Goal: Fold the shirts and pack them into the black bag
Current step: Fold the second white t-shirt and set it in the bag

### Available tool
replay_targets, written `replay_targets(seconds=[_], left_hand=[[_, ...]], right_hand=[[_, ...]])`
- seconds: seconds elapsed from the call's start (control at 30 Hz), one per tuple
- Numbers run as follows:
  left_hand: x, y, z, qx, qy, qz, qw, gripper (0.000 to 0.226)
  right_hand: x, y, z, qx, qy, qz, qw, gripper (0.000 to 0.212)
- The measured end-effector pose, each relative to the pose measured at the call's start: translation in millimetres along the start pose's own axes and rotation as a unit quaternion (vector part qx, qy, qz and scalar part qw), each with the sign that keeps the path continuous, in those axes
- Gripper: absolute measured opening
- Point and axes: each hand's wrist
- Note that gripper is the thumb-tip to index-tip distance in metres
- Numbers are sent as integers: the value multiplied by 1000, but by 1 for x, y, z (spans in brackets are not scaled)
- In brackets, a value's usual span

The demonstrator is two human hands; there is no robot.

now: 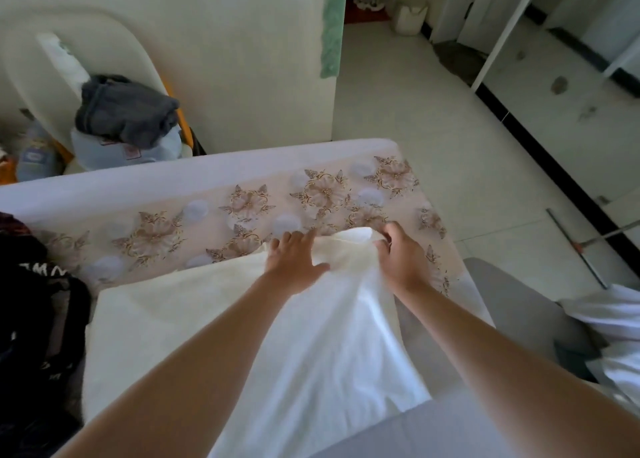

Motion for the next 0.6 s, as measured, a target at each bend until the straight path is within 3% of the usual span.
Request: replay_targets(seconds=[0.13,0.2,0.27,0.33,0.4,0.53,0.6], left_hand=[[-27,-5,-4,-43,-232,-33,971,45],[-51,-11,-19,-53,-289,-90,952,27],[-73,-17,-41,-54,-240,-132,960,20],[-92,-23,-68,-35,-138,-121,982,30],[-108,-30,-83,-17,-71,-87,994,52],[-134,-51,-86,-39,-103,-98,989,59],[-144,-60,-91,-18,-59,-129,990,62]], right_hand=[[-1,-1,6,-22,36,-51,998,41],[-20,-7,5,-52,61,-58,995,48],[-50,-14,4,-63,53,-40,996,30],[-85,-21,9,-74,76,-64,992,16],[-118,-29,17,-108,125,-89,982,29],[-161,-44,31,-105,123,-78,984,39],[-166,-53,36,-106,107,-87,985,35]])
Point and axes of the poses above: each hand's wrist, its own x-axis towards the middle knuckle, its own z-axis out of the back of the hand, y = z × x, and after that the axes turned 2 degrees about -y, right-handed
